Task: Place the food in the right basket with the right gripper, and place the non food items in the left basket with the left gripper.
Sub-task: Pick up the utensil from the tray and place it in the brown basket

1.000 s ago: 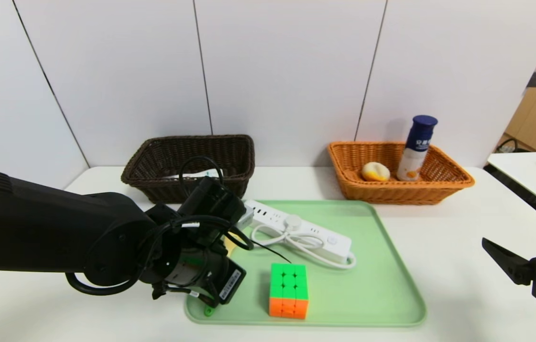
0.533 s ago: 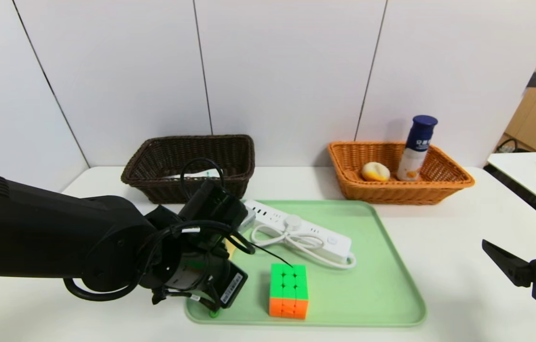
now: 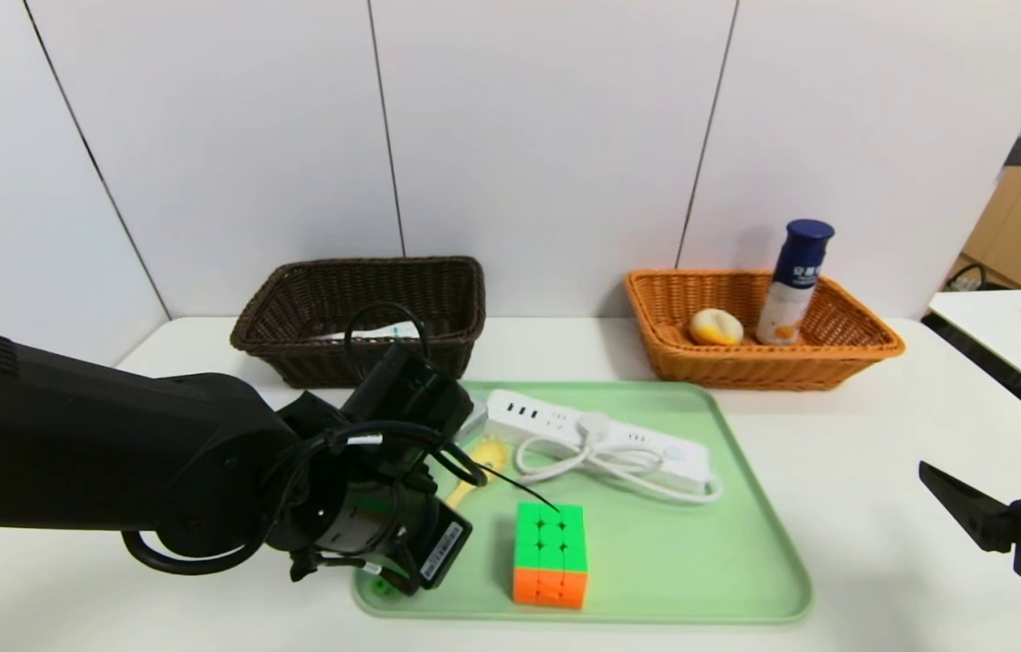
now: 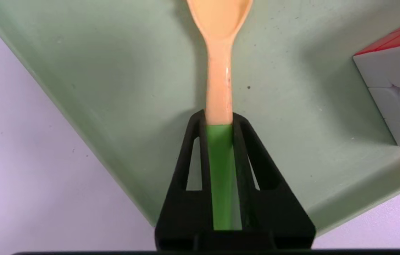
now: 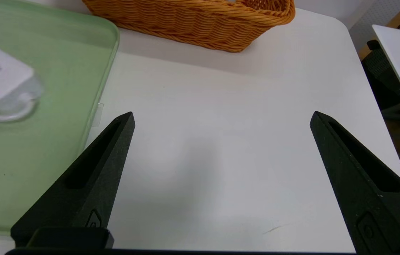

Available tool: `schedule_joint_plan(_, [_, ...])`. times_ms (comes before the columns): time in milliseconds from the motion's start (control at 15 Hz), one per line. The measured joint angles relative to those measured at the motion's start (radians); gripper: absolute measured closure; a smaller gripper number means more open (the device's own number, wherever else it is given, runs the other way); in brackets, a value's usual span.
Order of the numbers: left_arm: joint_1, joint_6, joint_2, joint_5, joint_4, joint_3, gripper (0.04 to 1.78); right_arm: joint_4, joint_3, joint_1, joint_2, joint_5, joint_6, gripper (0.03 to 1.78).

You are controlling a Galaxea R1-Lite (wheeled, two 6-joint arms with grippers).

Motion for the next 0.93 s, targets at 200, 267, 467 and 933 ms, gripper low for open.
schedule_joint_plan(200, [0.000,-0.004,-0.007,0.050,0.004,-0.002,1.57,0.000,0.001,0.000,-0.002,0.000,0.000,0.10])
schedule_joint_plan(267, [-0.001,-0.004,-0.009,0.053,0.005,-0.003,1.57,-0.001,0.003,0.000,-0.003,0.000,0.001,0.10])
schedule_joint_plan(467, [-0.004,-0.004,-0.014,0.055,0.005,-0.007,1.57,0.003,0.007,0.000,-0.009,0.001,0.003,0.10])
schedule_joint_plan(933, [-0.007,-0.057,-0.104,0.096,-0.054,-0.096,1.57,0.001,0.008,-0.003,-0.012,0.001,0.004,0.10])
